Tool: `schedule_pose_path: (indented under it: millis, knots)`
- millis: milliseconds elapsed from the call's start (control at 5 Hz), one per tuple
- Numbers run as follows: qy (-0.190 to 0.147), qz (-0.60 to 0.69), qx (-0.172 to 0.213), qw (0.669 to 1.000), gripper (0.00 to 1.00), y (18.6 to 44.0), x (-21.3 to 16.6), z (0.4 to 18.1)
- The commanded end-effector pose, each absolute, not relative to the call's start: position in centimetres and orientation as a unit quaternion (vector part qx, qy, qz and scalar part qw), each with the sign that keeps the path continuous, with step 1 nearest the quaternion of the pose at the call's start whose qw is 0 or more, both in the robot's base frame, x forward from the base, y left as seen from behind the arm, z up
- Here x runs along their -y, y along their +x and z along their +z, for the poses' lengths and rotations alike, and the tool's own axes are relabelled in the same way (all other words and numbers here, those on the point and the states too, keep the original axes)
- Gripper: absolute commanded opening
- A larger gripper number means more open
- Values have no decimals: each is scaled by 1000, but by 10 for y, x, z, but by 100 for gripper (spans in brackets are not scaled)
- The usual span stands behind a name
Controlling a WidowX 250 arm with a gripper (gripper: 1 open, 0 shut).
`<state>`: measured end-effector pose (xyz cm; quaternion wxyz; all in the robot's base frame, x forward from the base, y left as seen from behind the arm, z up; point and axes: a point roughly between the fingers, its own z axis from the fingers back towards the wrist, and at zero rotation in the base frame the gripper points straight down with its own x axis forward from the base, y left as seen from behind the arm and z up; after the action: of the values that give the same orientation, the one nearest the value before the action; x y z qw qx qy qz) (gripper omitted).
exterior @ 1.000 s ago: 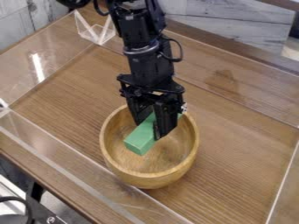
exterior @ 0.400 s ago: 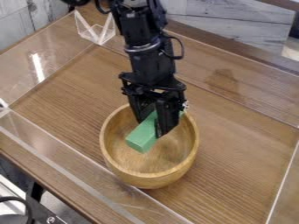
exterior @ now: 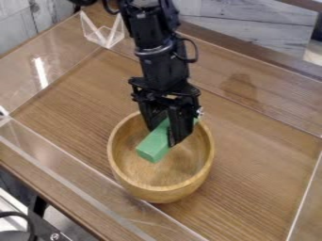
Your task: Put the green block in the brown bowl
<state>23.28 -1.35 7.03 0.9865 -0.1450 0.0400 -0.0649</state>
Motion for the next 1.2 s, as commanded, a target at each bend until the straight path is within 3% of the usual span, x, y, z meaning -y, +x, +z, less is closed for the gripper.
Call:
schedule_pose_path:
  millis: [0, 1000]
  knots:
    - [-144, -64, -14, 987, 0, 244, 10, 81]
    - [-148, -65, -14, 987, 0, 249, 8, 78]
